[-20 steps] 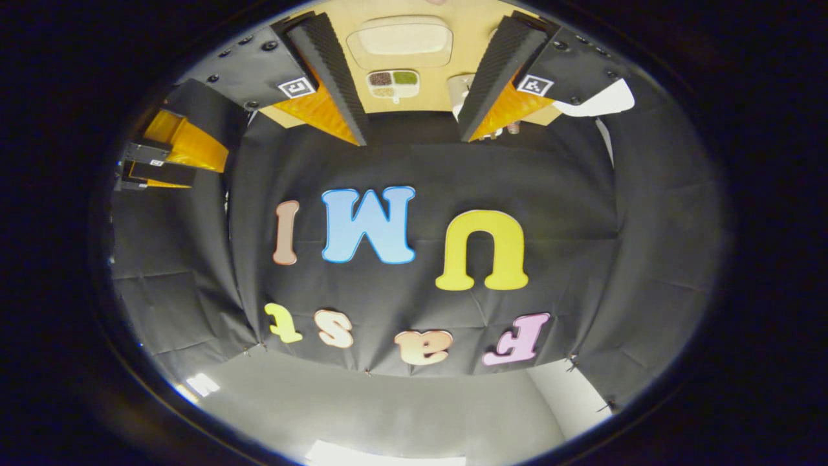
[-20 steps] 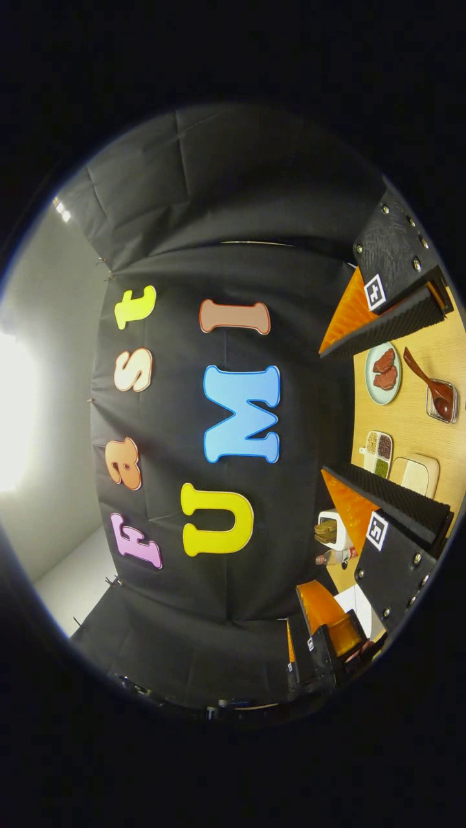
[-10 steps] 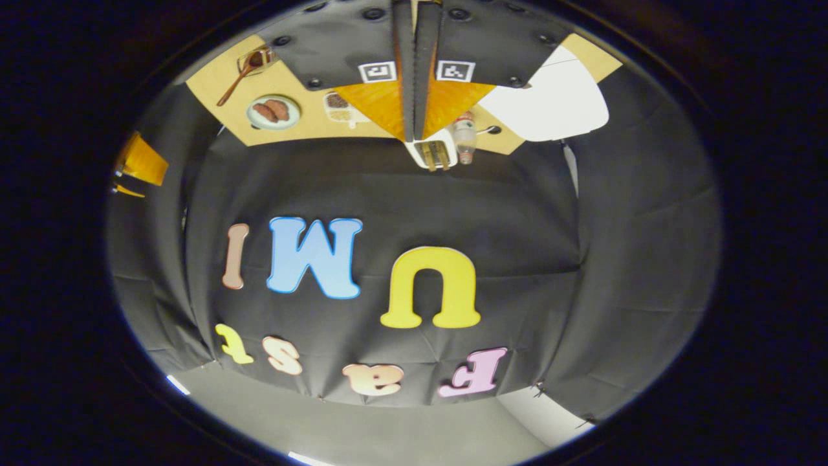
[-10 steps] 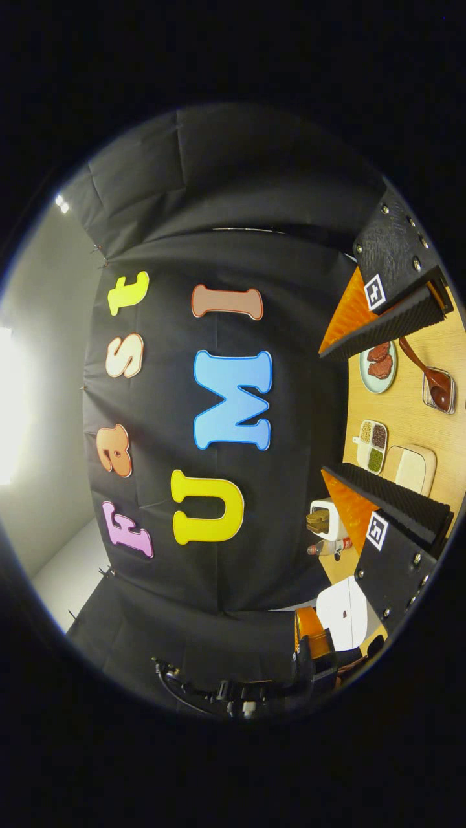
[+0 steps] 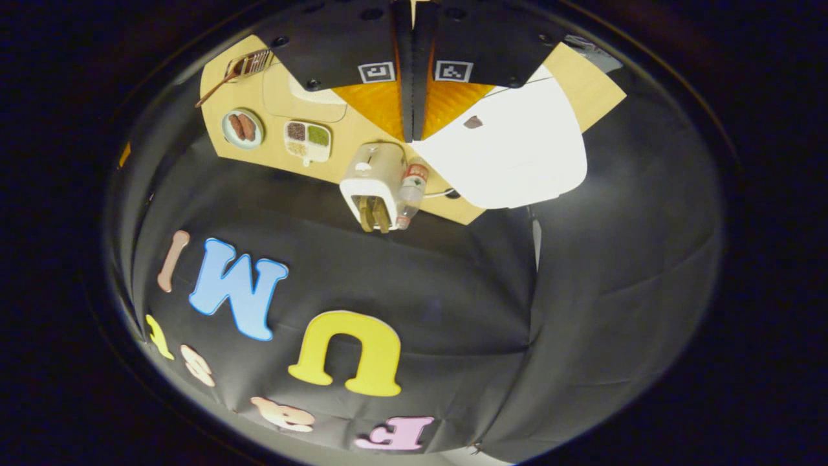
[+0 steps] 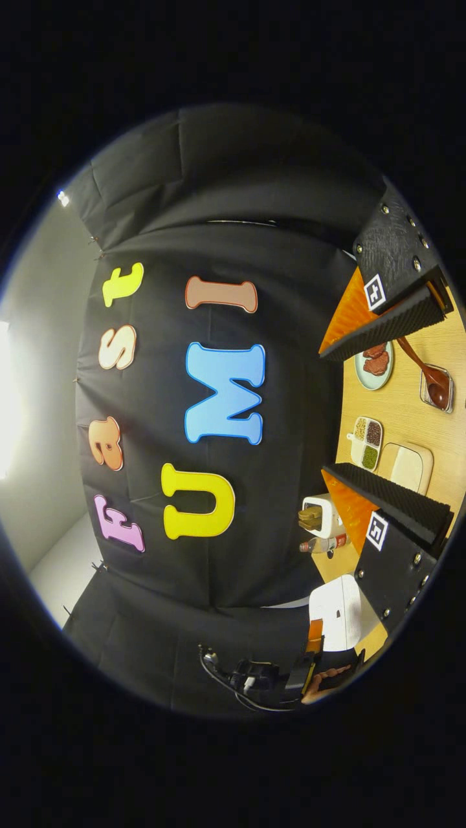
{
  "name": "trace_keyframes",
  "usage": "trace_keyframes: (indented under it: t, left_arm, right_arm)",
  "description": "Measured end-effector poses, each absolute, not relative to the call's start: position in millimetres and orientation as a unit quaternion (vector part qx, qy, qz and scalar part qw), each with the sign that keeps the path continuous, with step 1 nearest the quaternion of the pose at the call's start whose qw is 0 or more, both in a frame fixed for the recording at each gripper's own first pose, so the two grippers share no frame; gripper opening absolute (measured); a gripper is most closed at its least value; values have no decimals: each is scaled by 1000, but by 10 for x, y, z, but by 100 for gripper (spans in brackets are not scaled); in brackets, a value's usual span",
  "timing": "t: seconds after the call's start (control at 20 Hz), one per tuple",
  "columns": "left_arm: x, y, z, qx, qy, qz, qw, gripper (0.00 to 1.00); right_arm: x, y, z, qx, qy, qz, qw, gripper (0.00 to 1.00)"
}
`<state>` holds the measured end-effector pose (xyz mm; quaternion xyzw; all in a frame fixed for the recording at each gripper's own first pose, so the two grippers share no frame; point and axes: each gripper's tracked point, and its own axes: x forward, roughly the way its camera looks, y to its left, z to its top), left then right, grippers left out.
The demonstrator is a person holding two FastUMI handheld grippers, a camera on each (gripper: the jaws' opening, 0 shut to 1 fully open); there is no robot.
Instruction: Close the left gripper, press the button to open the rice cooker; take a wooden spoon from the chopstick holder with the right hand, scoop a spoonful of rice and pour it into the rice cooker, then put the wooden spoon back into the chopstick holder.
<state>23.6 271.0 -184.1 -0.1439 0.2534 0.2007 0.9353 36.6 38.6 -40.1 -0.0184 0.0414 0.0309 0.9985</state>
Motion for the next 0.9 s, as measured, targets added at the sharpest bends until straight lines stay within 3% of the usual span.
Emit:
trace_keyframes:
  t: [0.6, 0.9]
  left_arm:
    - [275, 3206, -2700, -197, 332, 235, 892, 8]
    - [364, 3352, -2429, -159, 297, 243, 910, 9]
  right_arm:
    - [446, 346, -613, -21, 75, 25, 997, 97]
    - [478, 414, -602, -28, 74, 35, 996, 97]
